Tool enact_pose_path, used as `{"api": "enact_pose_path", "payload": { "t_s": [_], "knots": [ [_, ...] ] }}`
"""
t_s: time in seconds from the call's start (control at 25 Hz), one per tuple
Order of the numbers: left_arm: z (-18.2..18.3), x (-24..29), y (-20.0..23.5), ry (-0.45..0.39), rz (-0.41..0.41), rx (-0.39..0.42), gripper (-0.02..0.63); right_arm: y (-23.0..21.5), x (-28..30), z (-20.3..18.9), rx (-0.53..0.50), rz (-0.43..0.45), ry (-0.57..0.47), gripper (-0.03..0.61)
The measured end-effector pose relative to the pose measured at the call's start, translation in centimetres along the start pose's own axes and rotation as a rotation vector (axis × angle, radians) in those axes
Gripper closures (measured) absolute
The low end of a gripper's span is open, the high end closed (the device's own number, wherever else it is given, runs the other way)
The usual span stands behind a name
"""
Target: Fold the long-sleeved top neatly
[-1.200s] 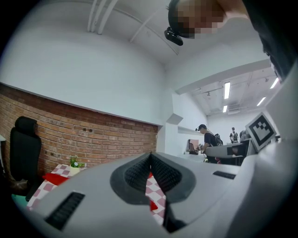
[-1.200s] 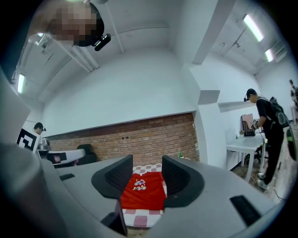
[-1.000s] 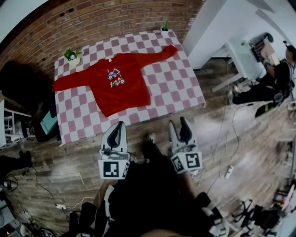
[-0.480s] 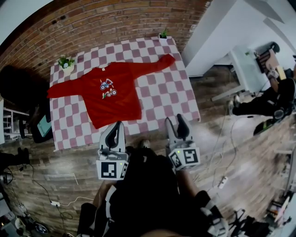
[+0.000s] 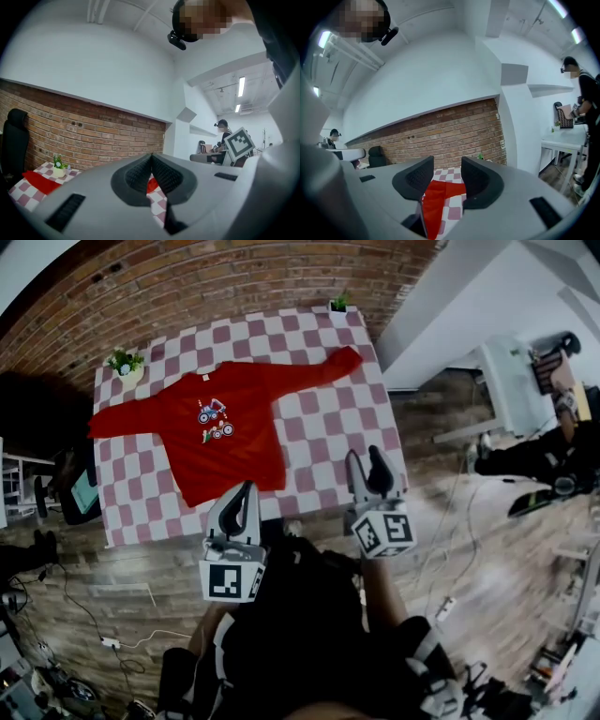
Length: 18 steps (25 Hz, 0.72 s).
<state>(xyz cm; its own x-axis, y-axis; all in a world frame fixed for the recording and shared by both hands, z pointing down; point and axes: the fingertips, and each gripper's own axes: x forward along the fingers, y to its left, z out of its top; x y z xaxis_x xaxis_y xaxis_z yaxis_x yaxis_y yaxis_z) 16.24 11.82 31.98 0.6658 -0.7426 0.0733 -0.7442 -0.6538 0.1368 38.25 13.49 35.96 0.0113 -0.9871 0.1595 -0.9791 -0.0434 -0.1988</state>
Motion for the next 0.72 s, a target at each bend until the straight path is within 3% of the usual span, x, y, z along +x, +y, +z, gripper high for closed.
{"api": "enact_pose_path", "payload": {
  "t_s": [0.36, 0.72],
  "knots": [
    [-0.1, 8.9, 2.8, 0.006, -0.028, -0.017, 0.607, -6.1, 11.2, -1.6, 0.046, -0.064, 0.076, 0.403],
    [-2.0, 17.2, 4.8, 0.073, -0.067, -0.032, 0.607, -14.8, 21.8, -7.1, 0.118, -0.161, 0.21, 0.403]
  ]
}}
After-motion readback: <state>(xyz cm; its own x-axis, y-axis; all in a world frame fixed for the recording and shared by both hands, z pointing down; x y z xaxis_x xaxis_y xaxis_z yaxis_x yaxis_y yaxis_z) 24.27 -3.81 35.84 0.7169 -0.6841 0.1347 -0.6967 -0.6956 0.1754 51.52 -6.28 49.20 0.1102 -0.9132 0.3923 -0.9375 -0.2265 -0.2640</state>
